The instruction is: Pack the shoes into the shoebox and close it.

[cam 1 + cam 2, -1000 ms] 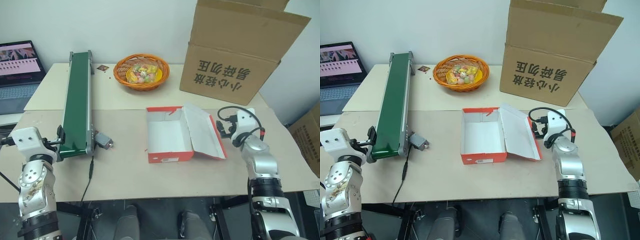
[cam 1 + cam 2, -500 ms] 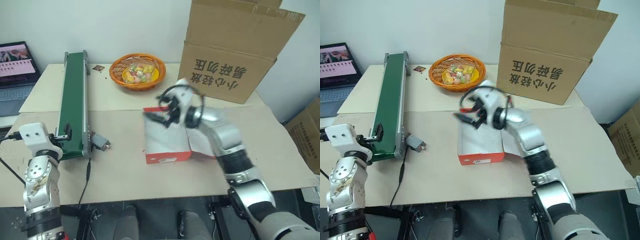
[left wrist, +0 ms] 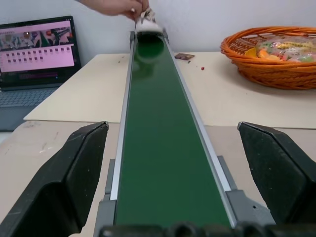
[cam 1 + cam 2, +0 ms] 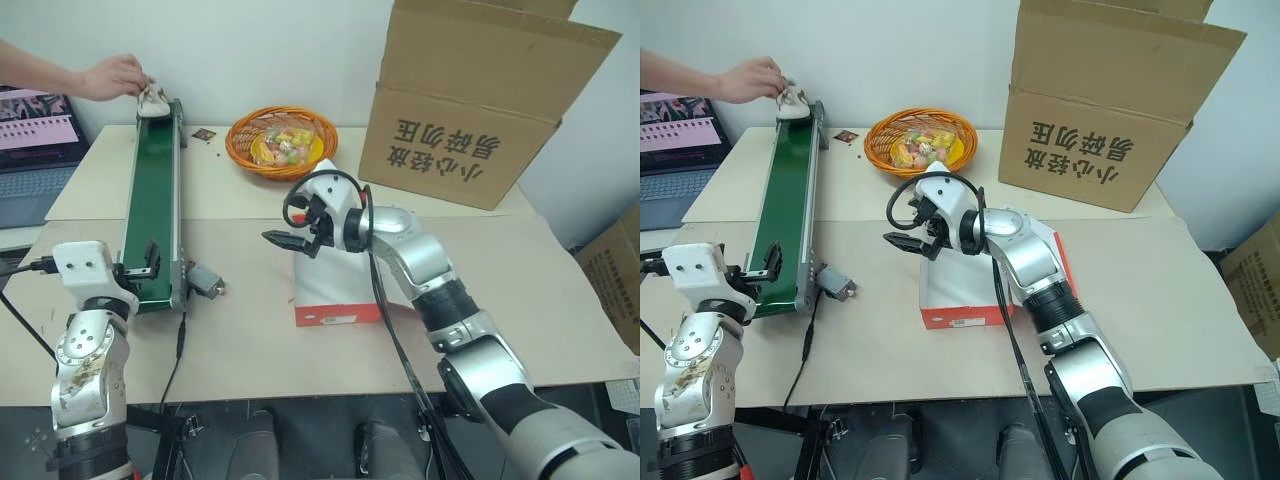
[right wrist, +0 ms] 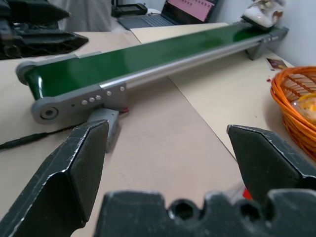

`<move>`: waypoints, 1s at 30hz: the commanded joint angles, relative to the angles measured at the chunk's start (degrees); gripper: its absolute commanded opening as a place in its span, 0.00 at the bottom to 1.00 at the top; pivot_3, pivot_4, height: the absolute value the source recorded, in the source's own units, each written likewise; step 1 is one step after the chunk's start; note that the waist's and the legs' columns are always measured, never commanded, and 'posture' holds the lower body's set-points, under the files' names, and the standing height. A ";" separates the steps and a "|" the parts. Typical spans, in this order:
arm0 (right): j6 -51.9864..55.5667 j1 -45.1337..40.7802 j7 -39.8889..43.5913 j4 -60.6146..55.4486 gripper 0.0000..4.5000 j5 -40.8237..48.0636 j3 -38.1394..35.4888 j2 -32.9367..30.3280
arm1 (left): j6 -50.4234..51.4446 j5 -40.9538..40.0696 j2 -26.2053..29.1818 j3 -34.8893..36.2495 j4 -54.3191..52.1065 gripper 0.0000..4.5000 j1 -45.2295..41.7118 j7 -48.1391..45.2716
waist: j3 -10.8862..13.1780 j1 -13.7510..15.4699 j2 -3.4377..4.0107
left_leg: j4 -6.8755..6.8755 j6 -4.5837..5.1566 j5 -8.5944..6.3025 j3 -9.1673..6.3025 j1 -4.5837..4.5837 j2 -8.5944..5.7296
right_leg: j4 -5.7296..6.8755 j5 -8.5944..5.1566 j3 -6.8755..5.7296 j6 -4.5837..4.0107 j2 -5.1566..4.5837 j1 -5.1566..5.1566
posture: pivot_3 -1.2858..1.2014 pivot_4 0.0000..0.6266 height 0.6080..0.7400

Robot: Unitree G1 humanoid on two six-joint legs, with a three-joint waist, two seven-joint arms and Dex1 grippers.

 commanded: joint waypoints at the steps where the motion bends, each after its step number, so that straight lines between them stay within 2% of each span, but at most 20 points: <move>1: -2.71 -2.30 -0.65 0.55 0.99 -0.86 -1.62 0.91 | 7.43 -1.26 2.68 -0.14 -4.30 1.00 -3.00 0.52 | 0.00 -0.03 0.00 | 0.00 0.00 0.00 0.00 0.00 0.00 | 0.00 -0.01 0.00 0.01 0.00 -0.02 | 0.52 0.24 0.91; 7: -3.36 -2.00 -0.64 0.74 0.99 -1.38 -2.27 1.60 | 15.47 -0.87 5.93 -1.10 -4.56 1.00 -5.23 -0.24 | 0.01 -0.01 0.00 | -0.01 0.00 0.00 0.00 -0.01 0.00 | -0.03 0.02 0.00 0.06 0.00 -0.16 | 0.52 0.24 0.91; 17: -2.19 -0.22 -1.61 -1.24 0.99 -1.63 -2.75 1.46 | 31.68 -4.68 8.85 2.63 -4.11 1.00 -11.80 1.11 | 0.02 0.05 -0.02 | -0.02 0.00 0.00 0.00 -0.01 0.00 | 0.02 0.04 0.01 0.09 0.00 -0.25 | 0.52 0.24 0.91; 30: -0.46 1.93 -3.12 -4.21 0.99 -1.11 -3.02 1.81 | 43.92 -4.02 11.53 3.20 -2.73 1.00 -16.56 1.64 | 0.02 -0.16 -0.03 | -0.01 -0.01 0.01 0.00 -0.01 0.00 | 0.04 0.05 0.01 0.10 0.01 -0.23 | 0.52 0.24 0.91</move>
